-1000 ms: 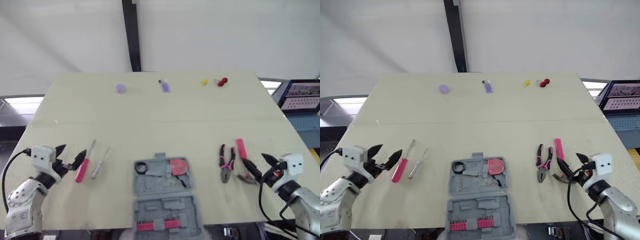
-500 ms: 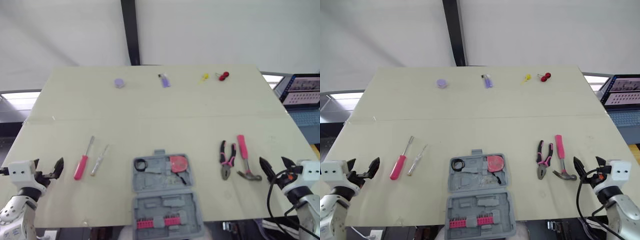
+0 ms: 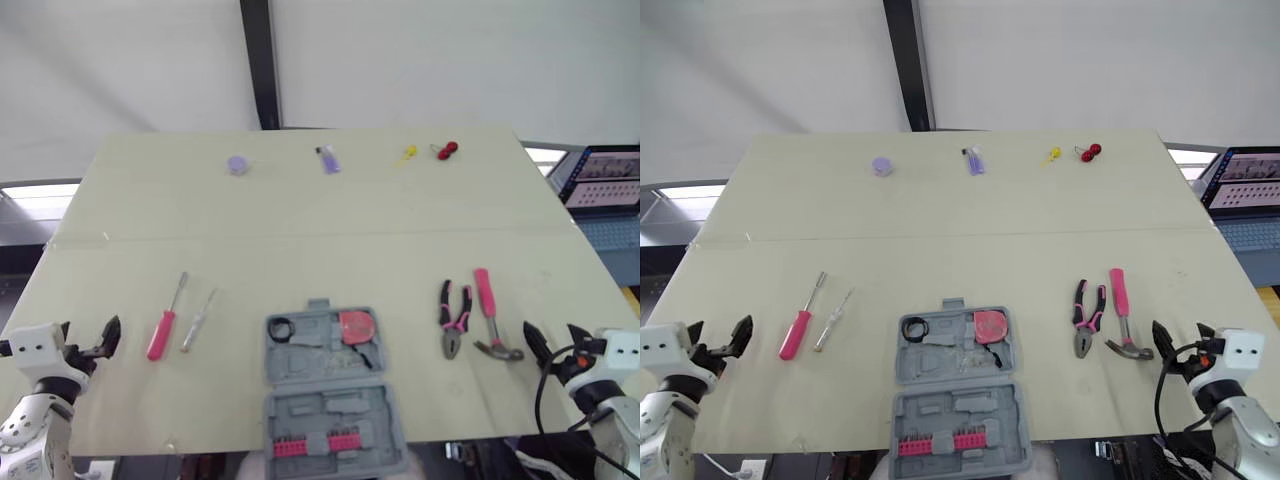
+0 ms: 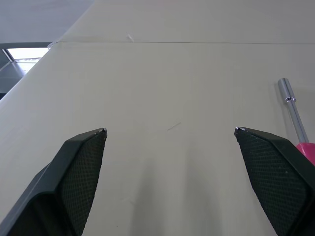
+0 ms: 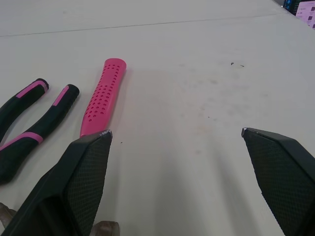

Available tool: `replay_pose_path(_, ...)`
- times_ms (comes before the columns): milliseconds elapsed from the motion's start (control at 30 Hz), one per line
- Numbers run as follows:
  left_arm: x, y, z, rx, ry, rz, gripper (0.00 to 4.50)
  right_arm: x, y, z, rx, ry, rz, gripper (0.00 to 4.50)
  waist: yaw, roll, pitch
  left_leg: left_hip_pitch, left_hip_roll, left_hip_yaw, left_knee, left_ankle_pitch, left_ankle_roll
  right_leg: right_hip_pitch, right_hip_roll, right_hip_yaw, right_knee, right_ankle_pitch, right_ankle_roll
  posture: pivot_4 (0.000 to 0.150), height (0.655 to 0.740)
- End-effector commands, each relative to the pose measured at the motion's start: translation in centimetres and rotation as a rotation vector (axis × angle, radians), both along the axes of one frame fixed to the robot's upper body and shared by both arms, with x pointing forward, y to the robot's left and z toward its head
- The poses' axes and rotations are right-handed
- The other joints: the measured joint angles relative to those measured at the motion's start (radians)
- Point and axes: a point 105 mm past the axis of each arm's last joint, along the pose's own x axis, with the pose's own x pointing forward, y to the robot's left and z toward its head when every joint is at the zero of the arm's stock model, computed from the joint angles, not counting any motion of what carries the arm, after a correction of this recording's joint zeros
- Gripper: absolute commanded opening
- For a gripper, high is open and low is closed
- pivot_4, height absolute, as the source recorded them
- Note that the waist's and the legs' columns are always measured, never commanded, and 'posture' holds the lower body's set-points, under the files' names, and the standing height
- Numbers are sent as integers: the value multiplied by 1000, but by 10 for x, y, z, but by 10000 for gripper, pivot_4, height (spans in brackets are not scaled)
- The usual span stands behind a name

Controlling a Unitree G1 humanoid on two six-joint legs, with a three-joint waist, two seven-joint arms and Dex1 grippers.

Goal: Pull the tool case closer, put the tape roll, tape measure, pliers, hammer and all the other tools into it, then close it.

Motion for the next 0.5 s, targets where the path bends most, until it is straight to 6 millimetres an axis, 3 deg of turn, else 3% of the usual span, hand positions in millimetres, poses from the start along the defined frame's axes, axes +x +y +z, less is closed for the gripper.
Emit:
replay_pose_path(33,-3,6,12,21,-43,38,45000,-2,-11,10,-31,-39,-48,44480,0,0,0,0,0,0,0,0,0,0,0,0,0,0,0,1500,7400)
replay_pose_path(500,-2,2,13,16,-47,38,45000,2,-10,7,-26,-34,-44,44480,0,1,4,0,0,0,0,0,0,0,0,0,0,0,0,1500,7400)
